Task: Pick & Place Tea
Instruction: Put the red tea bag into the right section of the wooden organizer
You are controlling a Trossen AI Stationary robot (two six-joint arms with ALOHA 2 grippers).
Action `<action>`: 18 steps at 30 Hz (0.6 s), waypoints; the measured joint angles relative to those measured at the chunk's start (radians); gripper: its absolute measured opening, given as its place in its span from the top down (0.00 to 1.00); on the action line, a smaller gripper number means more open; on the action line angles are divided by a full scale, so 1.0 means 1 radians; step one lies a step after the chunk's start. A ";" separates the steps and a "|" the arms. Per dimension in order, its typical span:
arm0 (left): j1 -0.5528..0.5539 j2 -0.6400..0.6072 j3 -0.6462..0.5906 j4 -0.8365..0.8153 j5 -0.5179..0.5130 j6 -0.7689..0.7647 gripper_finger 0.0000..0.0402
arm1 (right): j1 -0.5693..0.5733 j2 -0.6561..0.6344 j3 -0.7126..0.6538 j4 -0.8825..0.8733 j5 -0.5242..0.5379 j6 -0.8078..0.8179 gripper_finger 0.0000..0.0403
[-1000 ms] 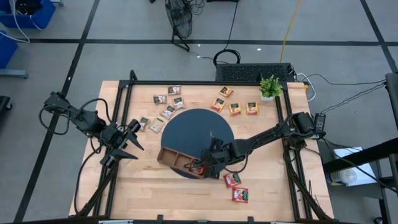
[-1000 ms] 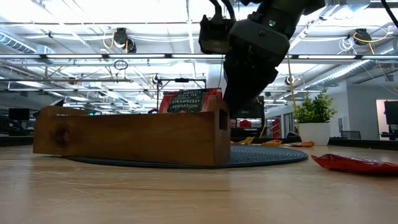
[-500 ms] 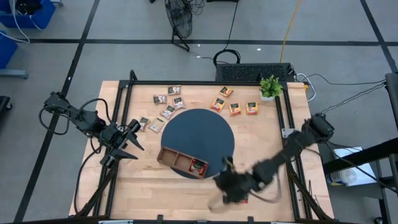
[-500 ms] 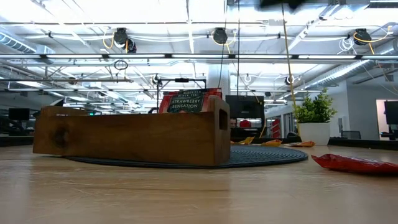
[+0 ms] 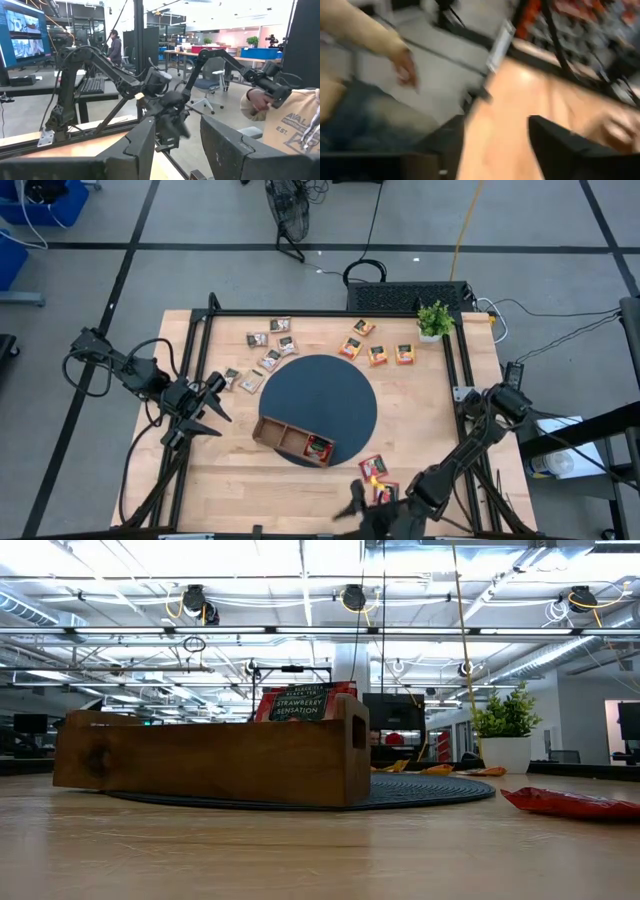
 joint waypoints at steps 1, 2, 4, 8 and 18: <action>0.000 0.000 0.000 0.000 0.000 0.000 0.60 | -0.004 -0.003 0.005 -0.080 0.027 0.035 0.42; 0.000 0.000 0.000 0.000 0.000 0.000 0.60 | -0.007 -0.007 0.011 -0.172 0.055 0.083 0.37; 0.000 0.000 0.000 0.000 0.000 0.000 0.60 | -0.021 -0.011 0.033 -0.366 0.080 0.208 0.28; 0.000 0.000 0.000 -0.001 0.000 0.000 0.60 | -0.061 -0.013 0.051 -0.685 0.013 0.427 0.21; 0.000 0.000 0.000 -0.001 0.000 0.000 0.60 | -0.150 -0.013 -0.002 -0.934 -0.217 0.643 0.26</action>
